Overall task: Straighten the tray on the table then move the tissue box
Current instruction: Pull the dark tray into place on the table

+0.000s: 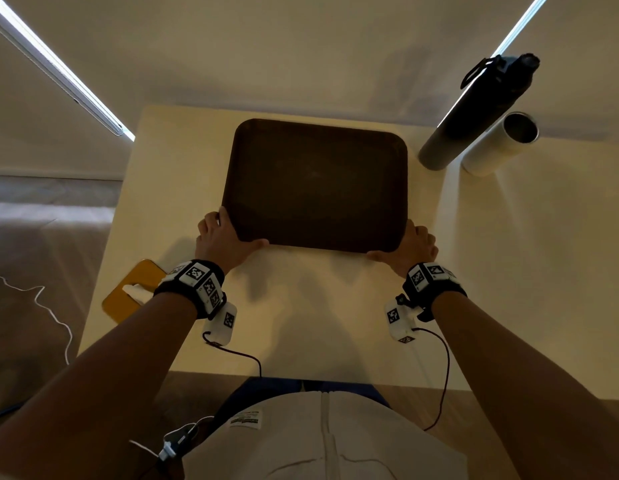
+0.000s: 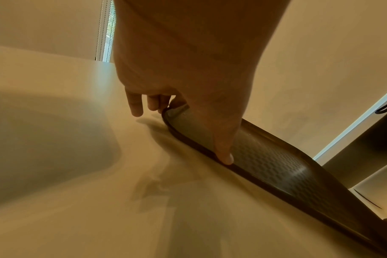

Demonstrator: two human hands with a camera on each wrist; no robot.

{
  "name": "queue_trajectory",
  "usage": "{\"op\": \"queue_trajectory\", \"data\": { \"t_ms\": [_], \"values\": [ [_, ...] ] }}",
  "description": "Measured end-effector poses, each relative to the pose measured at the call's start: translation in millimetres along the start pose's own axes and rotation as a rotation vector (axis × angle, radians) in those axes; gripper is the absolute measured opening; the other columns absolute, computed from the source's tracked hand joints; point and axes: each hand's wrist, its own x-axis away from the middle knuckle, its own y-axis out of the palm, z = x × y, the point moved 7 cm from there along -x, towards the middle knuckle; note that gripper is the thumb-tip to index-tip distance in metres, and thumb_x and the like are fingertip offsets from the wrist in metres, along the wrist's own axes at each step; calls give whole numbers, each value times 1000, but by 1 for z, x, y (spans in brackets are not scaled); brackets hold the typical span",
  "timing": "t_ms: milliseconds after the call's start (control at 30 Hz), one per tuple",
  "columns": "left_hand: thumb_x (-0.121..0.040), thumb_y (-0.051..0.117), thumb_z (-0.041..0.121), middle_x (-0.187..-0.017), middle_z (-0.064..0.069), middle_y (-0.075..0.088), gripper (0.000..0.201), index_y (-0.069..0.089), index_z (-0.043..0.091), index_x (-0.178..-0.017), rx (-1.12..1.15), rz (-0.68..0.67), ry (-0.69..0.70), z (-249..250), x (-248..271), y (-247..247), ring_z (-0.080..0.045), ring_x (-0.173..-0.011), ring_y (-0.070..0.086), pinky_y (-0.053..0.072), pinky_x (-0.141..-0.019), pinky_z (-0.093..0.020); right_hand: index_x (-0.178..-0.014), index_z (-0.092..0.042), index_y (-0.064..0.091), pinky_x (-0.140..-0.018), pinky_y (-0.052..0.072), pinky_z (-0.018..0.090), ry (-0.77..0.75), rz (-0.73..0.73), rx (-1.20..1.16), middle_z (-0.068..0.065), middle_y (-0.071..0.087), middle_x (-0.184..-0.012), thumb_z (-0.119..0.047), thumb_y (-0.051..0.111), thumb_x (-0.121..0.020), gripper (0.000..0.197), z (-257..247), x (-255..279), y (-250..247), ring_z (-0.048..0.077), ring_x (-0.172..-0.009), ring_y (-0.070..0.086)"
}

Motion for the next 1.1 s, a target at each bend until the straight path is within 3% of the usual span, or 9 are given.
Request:
{"op": "queue_trajectory", "data": {
  "t_ms": [667,867,1000,1100],
  "values": [
    [-67,70,75,-155,-19,25,124,13,10,-155,20,-4,-8,-3,2,3,-40,-143,22,34,-112,-56,-144,-20,27,-106,33,54,-8,3,-36,15,36,-141,-60,82,-58,110,0,-4,2,40,-127,35],
    [-71,68,72,-156,-16,22,117,15,10,-155,11,21,16,-1,6,3,-38,-145,16,32,-114,-56,-144,-21,26,-110,30,55,-10,0,-90,12,26,-149,-57,83,-58,109,-2,0,0,40,-133,28],
    [-85,66,58,-155,-16,25,90,29,10,-152,55,96,208,12,32,-9,-37,-144,21,35,-113,-55,-152,-24,15,-118,12,53,-76,71,-105,6,3,-160,-57,78,-66,112,-13,14,-4,37,-145,3],
    [-90,62,51,-150,-12,40,69,43,15,-145,100,182,393,12,70,-27,-32,-138,35,38,-110,-50,-150,-29,20,-118,11,54,-229,89,-143,4,3,-159,-50,76,-72,99,-42,36,-4,35,-145,2]
  ]
}}
